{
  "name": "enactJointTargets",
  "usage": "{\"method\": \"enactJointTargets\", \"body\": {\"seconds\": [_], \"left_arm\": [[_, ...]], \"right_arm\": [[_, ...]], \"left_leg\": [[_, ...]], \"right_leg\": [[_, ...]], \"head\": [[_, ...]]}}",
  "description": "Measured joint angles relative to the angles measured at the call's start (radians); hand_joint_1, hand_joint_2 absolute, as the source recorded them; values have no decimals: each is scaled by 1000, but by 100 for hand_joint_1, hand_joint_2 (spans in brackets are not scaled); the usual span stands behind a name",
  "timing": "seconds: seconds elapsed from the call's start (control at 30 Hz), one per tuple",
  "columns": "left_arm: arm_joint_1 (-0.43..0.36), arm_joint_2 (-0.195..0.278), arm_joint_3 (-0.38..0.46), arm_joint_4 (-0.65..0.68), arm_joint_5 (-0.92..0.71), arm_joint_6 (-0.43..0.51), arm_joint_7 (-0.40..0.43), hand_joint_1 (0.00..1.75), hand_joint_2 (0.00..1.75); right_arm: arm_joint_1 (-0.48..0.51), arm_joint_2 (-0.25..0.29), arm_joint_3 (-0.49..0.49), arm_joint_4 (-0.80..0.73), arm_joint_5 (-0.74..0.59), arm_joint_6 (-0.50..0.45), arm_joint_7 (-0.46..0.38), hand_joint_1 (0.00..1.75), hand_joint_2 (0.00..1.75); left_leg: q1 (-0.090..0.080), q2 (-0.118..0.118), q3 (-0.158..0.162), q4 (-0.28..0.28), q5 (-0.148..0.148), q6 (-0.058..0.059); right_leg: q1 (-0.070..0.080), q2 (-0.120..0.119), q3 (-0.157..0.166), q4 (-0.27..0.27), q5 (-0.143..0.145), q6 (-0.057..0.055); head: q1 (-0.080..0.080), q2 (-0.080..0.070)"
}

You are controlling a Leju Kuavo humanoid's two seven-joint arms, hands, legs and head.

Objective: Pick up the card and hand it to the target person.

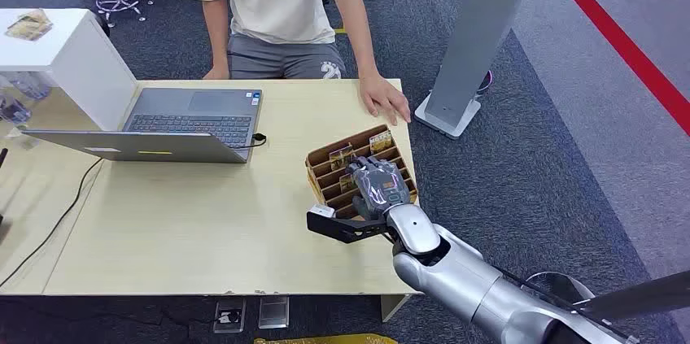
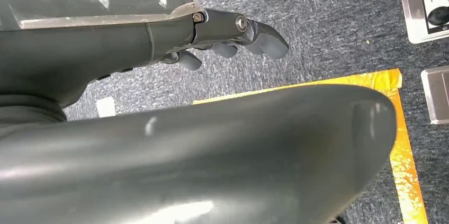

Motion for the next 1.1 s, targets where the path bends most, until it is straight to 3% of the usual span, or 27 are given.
{"method": "enactJointTargets", "body": {"seconds": [0.57, 0.97, 1.1], "left_arm": [[1, 0, -4, 0, 1, -2, 0, 0, 0], [1, 0, -5, 0, 2, 0, 0, 0, 0], [1, 0, -5, 0, 3, 0, 0, 0, 0]], "right_arm": [[0, 0, 1, 1, 6, -3, 4, 101, 175], [-5, 0, 1, -12, 11, -4, 8, 102, 175], [-9, 0, 1, -17, 12, -5, 7, 112, 175]], "left_leg": [[0, 0, 0, 0, 0, 0], [0, 0, 0, 0, 0, 0], [0, 0, 0, 0, 0, 0]], "right_leg": [[0, 0, 0, 0, 0, 0], [0, 0, 0, 0, 0, 0], [0, 0, 0, 0, 0, 0]], "head": [[0, 0], [0, 0], [0, 0]]}}
